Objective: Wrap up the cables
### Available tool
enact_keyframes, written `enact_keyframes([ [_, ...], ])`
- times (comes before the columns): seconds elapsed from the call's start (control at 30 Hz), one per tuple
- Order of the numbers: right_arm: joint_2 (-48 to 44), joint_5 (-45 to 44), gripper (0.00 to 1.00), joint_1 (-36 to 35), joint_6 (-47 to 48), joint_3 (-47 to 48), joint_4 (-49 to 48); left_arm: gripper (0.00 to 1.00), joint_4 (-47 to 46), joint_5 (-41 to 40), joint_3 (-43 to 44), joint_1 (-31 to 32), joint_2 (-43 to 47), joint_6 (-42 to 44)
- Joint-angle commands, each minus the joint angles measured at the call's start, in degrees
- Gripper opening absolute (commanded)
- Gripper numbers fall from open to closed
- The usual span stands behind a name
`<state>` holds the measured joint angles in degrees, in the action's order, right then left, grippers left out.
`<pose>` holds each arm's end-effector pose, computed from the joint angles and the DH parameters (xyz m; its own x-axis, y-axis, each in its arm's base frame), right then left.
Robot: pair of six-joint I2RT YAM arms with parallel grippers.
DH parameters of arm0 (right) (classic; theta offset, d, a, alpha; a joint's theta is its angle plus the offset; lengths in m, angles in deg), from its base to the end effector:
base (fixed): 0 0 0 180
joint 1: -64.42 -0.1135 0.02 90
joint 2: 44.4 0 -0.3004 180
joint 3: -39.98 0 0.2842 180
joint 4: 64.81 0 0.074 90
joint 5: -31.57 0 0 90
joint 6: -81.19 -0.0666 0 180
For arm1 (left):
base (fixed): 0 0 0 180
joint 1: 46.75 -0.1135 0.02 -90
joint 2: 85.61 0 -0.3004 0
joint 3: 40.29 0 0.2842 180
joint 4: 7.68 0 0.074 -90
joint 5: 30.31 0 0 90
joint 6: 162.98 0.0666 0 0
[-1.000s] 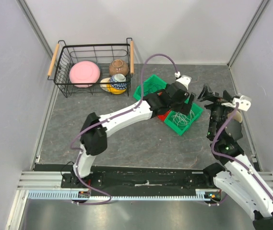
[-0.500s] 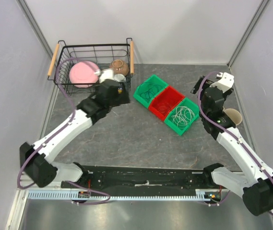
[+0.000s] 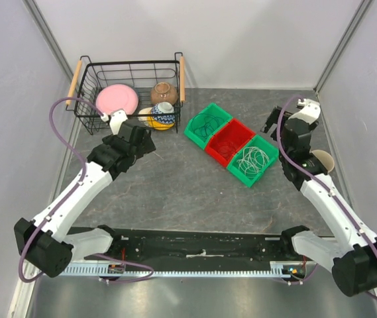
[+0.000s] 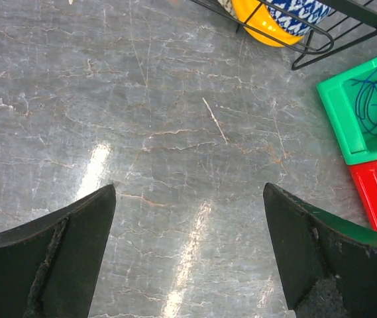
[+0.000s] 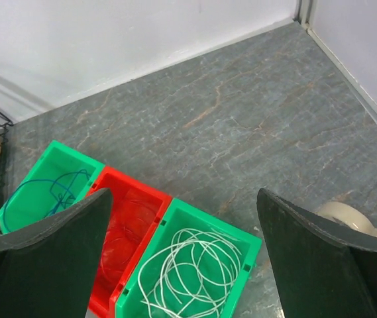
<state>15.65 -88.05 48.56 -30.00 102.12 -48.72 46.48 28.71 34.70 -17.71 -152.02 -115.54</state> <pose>0.2803 0.0454 0.3522 -0.1361 0.2880 -0.9479 0.2927 0.9258 0.2392 0.2549 -0.1023 0.3376 -0.5284 -0.3699 -0.7642 -0.3478 0.9154 -0.2026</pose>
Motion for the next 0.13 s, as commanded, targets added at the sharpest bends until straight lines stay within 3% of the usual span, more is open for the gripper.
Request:
enact_keyframes([
  [0.0,-2.83,3.87,0.98,0.12,1.85,-1.7,-4.93,1.0,0.83,-0.04,0.48,-0.03,-0.82,-2.52],
  [0.1,-3.19,1.52,0.98,0.12,1.59,-3.2,-6.45,1.0,0.91,-0.22,0.3,-0.12,-0.82,-2.61],
])
